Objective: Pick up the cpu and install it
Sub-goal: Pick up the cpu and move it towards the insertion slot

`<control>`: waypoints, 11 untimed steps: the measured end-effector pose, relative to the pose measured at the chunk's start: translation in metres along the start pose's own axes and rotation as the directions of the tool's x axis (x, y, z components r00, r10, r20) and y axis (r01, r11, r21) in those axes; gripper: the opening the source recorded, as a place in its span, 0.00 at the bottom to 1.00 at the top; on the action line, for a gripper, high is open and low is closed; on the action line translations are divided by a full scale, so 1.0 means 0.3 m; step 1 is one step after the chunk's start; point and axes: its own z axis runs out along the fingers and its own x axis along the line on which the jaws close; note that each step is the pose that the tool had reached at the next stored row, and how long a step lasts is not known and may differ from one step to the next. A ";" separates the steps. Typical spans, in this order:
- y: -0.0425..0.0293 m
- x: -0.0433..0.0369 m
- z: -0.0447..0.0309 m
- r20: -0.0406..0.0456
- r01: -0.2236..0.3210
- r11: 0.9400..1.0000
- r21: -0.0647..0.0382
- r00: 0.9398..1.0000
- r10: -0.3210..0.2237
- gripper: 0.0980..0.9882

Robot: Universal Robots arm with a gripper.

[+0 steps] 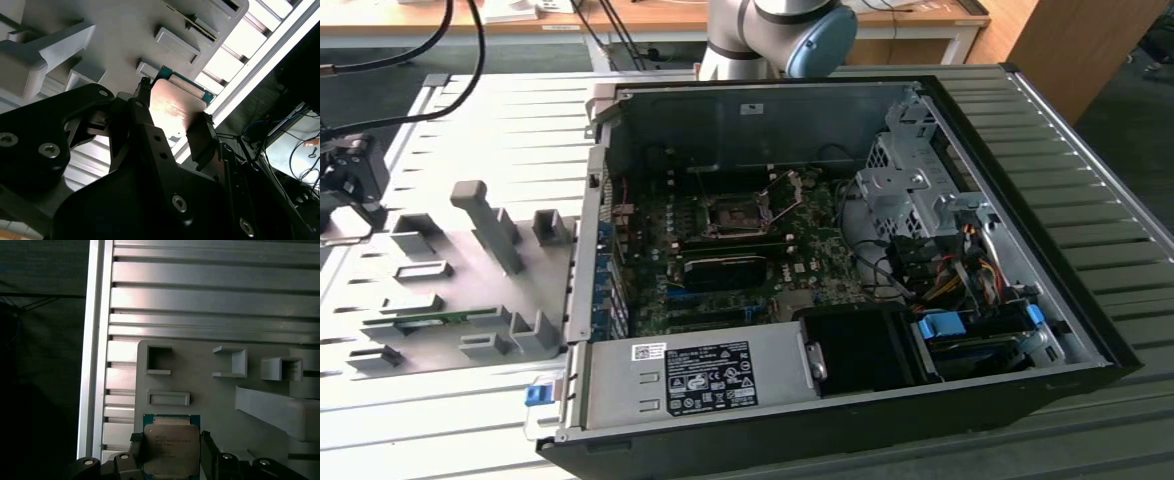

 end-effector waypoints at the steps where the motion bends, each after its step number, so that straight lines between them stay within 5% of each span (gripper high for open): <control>1: 0.000 0.000 -0.004 0.000 0.000 1.000 0.000 1.000 0.000 0.50; 11: 0.002 0.000 -0.044 0.000 0.000 1.000 -0.001 1.000 0.000 0.50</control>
